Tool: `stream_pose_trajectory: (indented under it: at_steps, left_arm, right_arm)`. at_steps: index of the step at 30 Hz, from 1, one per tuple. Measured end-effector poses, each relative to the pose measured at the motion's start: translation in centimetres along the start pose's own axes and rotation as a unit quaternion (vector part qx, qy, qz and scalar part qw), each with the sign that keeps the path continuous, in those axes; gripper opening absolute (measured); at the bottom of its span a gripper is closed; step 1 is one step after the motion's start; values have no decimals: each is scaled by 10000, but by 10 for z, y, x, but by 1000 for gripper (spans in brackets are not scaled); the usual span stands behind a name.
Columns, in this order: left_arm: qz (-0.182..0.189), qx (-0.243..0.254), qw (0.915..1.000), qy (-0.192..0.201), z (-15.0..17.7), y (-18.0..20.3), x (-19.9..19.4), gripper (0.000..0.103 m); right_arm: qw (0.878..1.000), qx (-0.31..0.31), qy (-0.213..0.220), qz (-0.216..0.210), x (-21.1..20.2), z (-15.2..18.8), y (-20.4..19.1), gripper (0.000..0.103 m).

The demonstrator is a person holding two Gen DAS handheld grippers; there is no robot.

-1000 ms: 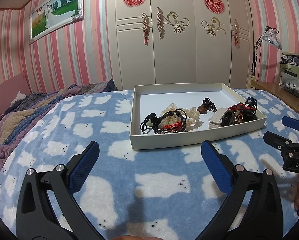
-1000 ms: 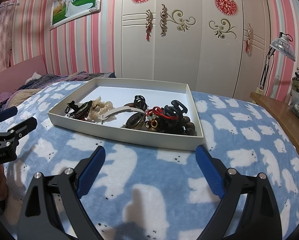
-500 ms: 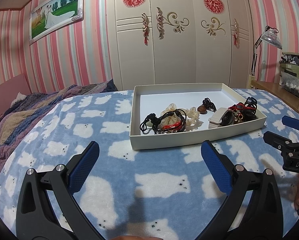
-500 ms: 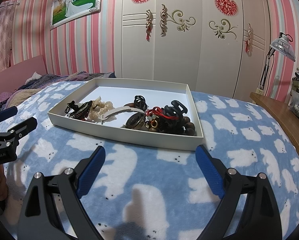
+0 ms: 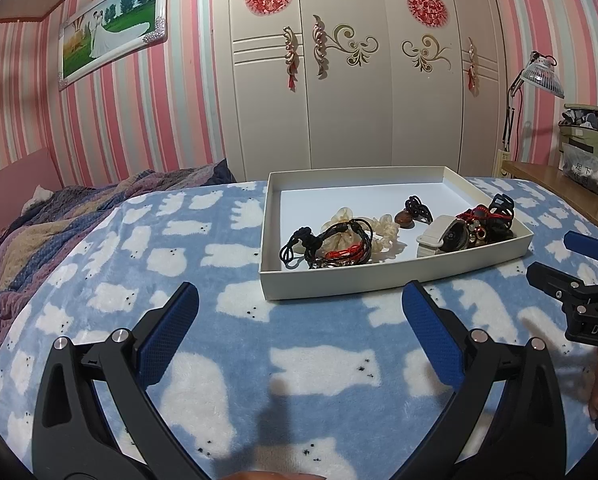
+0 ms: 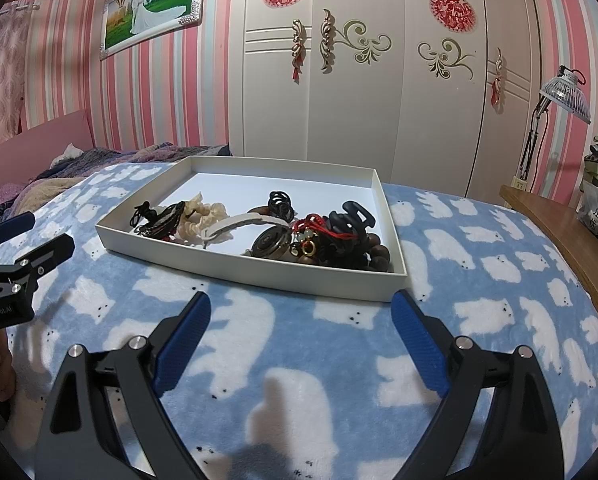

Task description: Organize jewelry

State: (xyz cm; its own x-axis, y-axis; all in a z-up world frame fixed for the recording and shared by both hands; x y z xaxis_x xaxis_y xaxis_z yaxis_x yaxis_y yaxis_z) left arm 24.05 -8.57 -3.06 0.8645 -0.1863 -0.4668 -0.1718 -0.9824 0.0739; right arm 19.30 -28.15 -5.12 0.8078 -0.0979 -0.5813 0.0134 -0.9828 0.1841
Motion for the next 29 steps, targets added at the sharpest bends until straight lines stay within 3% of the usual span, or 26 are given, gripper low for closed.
stream_pose_trajectory:
  at_steps: [29]
  left_arm:
    - [1,-32,10000,-84,2,0,3,100]
  right_arm:
    - [10000,-5,-4,-1,0,0,0,92]
Point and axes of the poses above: each gripper's, at about its wrist camera, not at the fingertips, and x roughly the way its jaws point, y to its right, z to its underside, the point moved 8 cm from there along x, roughly the way its jaws point, and after that the axes turned 10 degrees about -x, right-handed, at the moved point
